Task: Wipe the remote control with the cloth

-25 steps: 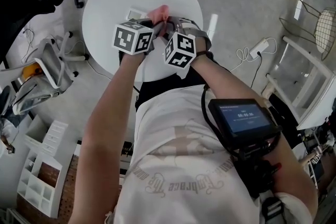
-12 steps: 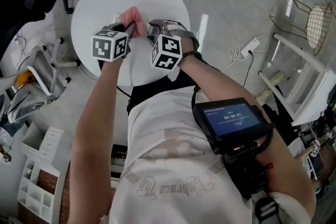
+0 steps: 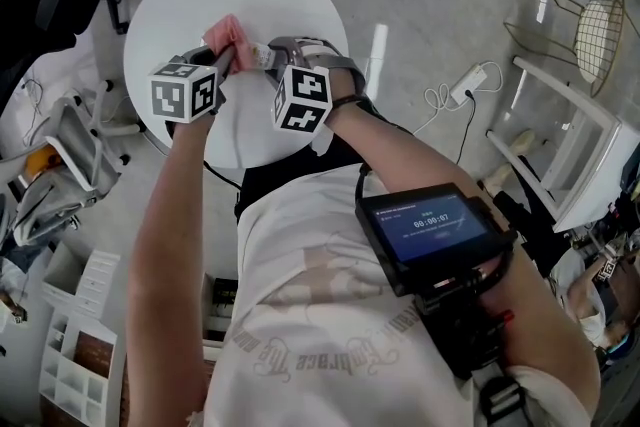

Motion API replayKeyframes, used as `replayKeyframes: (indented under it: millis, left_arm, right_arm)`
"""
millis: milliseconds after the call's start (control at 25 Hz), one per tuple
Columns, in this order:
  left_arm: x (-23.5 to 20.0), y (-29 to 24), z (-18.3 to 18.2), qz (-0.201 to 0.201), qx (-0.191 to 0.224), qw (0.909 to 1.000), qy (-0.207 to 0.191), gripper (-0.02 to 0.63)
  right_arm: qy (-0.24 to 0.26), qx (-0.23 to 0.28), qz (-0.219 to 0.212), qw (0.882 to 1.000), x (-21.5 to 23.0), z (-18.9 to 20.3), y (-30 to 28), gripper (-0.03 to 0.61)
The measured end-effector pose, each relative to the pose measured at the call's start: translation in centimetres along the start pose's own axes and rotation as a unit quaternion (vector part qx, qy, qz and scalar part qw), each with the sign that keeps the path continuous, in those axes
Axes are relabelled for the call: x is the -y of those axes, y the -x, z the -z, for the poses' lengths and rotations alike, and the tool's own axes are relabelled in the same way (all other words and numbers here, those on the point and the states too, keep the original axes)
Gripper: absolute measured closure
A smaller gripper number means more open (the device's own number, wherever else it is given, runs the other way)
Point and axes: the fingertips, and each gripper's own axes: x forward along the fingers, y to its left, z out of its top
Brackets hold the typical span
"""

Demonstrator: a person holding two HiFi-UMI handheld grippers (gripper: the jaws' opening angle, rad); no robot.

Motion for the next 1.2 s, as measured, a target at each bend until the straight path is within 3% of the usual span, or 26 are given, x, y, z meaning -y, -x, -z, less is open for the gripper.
replayKeyframes:
  millis: [320, 600, 960, 1200]
  left_arm:
    - [-6.0, 2.5, 0.7, -0.058, 0.007, 0.9973, 0.044, 0.595]
    - [-9.2, 3.5, 0.6, -0.101, -0.015, 0.9945, 0.023, 0.595]
    - [-1.3, 0.3, 0.0, -0.004, -0.049, 0.9953, -0.084, 0.595]
    - [3.8, -1.3, -0.4, 0.046, -0.021, 0.9981, -0.034, 0.595]
  right_arm:
    - [-0.009, 0.002, -0.005, 1.000, 0.0, 0.1, 0.2, 0.367]
    - [-0.006, 0.004, -0.008, 1.000, 0.1, 0.3, 0.4, 0.367]
    - [-0.008, 0.000, -0.009, 1.000, 0.2, 0.4, 0.2, 0.367]
    - [-0.004, 0.000, -0.009, 1.000, 0.5, 0.4, 0.1, 0.367]
